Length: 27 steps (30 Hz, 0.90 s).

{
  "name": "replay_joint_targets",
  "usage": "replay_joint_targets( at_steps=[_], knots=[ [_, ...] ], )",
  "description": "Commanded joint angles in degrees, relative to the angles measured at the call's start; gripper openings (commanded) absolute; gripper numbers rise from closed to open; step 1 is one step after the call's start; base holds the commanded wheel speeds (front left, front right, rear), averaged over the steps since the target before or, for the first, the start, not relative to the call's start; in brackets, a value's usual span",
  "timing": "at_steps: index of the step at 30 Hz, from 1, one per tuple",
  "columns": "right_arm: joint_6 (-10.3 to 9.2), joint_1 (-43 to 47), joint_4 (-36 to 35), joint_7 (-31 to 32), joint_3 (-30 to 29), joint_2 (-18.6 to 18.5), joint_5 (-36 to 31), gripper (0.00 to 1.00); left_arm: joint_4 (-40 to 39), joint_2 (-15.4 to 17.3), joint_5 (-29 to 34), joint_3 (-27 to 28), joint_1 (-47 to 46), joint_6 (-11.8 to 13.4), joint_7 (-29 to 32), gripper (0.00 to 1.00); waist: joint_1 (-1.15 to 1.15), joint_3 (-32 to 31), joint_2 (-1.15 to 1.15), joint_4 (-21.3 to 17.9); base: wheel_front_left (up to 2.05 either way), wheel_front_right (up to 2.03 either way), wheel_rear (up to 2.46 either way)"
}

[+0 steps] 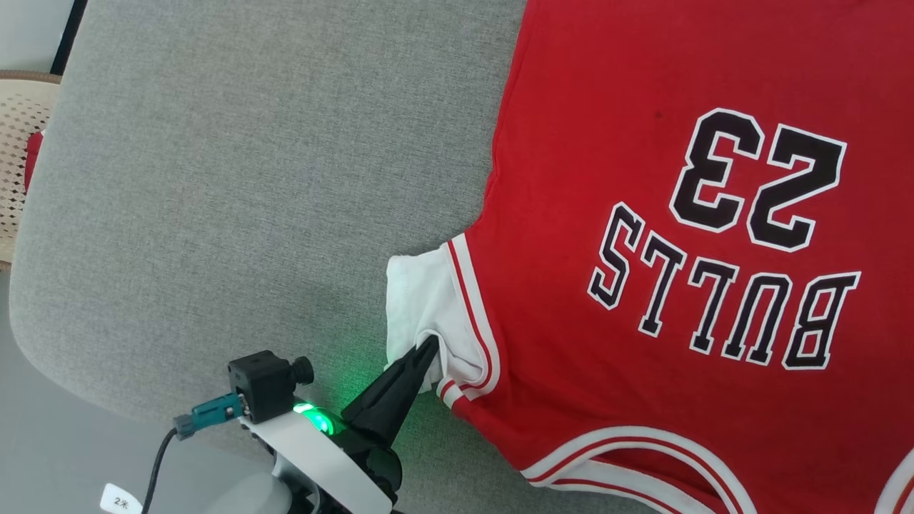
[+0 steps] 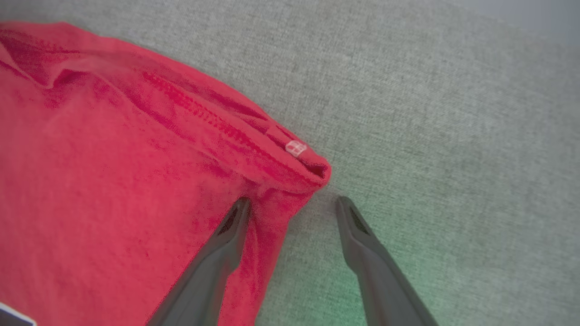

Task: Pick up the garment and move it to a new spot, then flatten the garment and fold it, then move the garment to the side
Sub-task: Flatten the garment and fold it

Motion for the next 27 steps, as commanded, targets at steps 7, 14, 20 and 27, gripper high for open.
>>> replay_joint_targets(
  at_steps=[7, 14, 20, 27],
  knots=[
    [-0.04, 2.76, 2.15, -3.15, 1.72, 0.63, 0.56, 0.00, 0.79, -0.15, -0.75, -0.51, -1.29, 0.13, -0.11, 0.00, 0.00, -1.67, 0.00, -0.30, 0.00, 0.00, 0.00],
    [-0.04, 4.27, 0.88, -6.95, 1.95, -0.22, 4.87, 0.00, 1.26, 0.72, -1.35, 1.13, 0.55, 0.13, -0.12, 0.00, 0.00, -5.36, 0.00, -2.51, 0.00, 0.00, 0.00],
    [-0.04, 12.08, -4.82, -6.74, 4.82, -3.75, 10.76, 0.00, 2.40, 2.25, -0.95, 2.32, 2.87, 0.13, -0.12, 0.00, 0.00, -9.88, 0.00, -5.08, 0.00, 0.00, 0.00],
    [-0.04, 28.13, -17.82, -6.34, 5.59, -9.75, 19.62, 0.00, 3.91, 3.73, -1.56, 3.64, 5.89, 0.13, -0.12, 0.00, 0.00, -14.13, 0.00, -8.70, 0.00, 0.00, 0.00]
  ],
)
